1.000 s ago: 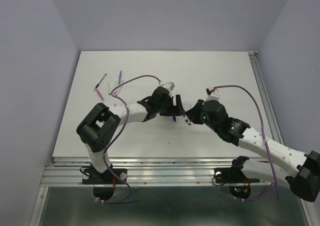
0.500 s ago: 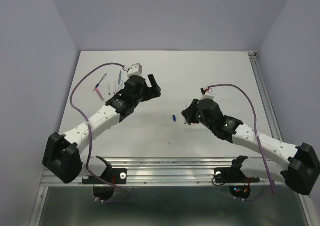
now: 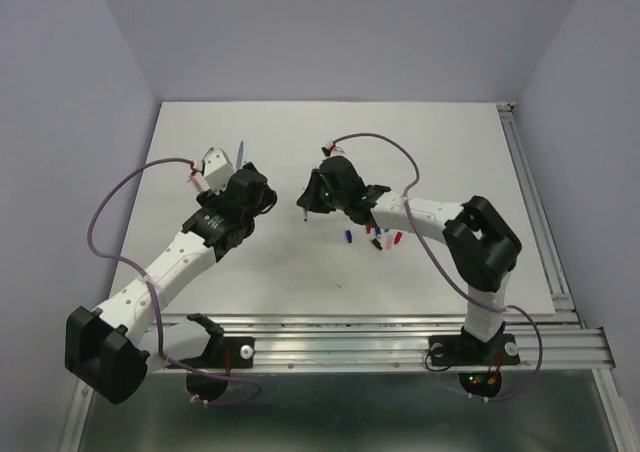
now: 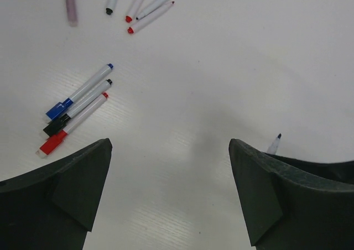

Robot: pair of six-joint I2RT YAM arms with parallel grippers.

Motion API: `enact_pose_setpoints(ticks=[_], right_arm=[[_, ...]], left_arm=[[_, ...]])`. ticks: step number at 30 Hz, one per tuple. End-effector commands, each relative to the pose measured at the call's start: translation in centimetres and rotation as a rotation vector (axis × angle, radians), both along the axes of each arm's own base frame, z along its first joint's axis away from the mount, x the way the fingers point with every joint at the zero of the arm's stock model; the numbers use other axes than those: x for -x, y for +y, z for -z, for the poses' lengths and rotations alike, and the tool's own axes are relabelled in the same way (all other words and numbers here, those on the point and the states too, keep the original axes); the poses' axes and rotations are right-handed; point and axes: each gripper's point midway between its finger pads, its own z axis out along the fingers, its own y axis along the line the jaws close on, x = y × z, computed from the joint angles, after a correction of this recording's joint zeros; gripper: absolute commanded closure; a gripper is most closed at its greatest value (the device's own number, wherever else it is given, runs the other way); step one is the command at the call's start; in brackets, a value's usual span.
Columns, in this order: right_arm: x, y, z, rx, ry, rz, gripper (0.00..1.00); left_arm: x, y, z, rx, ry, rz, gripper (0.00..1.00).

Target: Open the pen caps

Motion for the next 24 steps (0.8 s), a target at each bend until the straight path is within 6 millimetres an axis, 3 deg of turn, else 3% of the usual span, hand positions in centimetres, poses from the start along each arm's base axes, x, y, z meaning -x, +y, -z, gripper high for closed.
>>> enact_pose_setpoints(ticks=[1, 2, 4, 6, 7, 9, 10, 11, 14, 15, 20, 21, 23, 24], right_arm=[[-2.2, 4.7, -1.1, -0.101, -0.006, -0.033, 0.89], [-2.5, 5.5, 0.8, -0.097, 0.022, -0.023, 0.89], [-3.7, 7.1, 0.1, -0.134, 0.009, -0.015, 0.89], [-4.7, 7.9, 1.0, -0.137, 0.023, 0.012, 0.88], [-5.1, 8.2, 2.8, -0.119, 0.045, 0.023, 0.88], [-6.1, 9.4, 2.4, -0.148, 0.044, 0.038, 0.87], [-6.3, 9.5, 4.6, -0.127, 0.081, 0.049, 0.87], [-6.7, 10.5, 3.8, -0.153, 0.075, 0.051, 0.87], [-7.0, 11.4, 6.2, -0.124, 0.110, 0.068, 0.84], [-7.5, 12.2, 5.1, -0.144, 0.094, 0.067, 0.82], [-8.8, 13.7, 6.8, -0.190, 0.130, 0.125, 0.77], [-9.4, 14.4, 6.0, -0.216, 0.119, 0.125, 0.76], [-9.6, 15.1, 6.3, -0.226, 0.154, 0.127, 0.71], [-9.4, 15.4, 8.3, -0.212, 0.181, 0.131, 0.69]], left_arm=[[1.0, 2.2, 0.3, -0.019, -0.020, -0.096, 0.01], [1.1, 2.0, 0.6, -0.019, -0.019, -0.078, 0.01], [1.0, 1.5, 1.1, -0.007, -0.020, -0.056, 0.01], [1.1, 1.7, 1.5, -0.012, -0.014, -0.065, 0.01], [1.2, 1.9, 1.6, -0.019, -0.014, -0.070, 0.01], [1.2, 2.0, 1.7, -0.025, -0.015, -0.067, 0.01], [1.2, 1.9, 1.7, -0.021, -0.018, -0.063, 0.01], [1.2, 1.8, 1.8, -0.021, -0.016, -0.056, 0.01], [1.1, 1.4, 1.9, -0.009, -0.024, -0.039, 0.01], [1.1, 1.4, 1.9, -0.008, -0.023, -0.036, 0.01], [1.1, 1.5, 1.9, -0.014, -0.022, -0.041, 0.01], [1.0, 1.5, 1.8, -0.013, -0.026, -0.041, 0.01], [1.0, 1.4, 1.8, -0.010, -0.029, -0.042, 0.01], [1.1, 1.5, 2.0, -0.013, -0.024, -0.040, 0.01]])
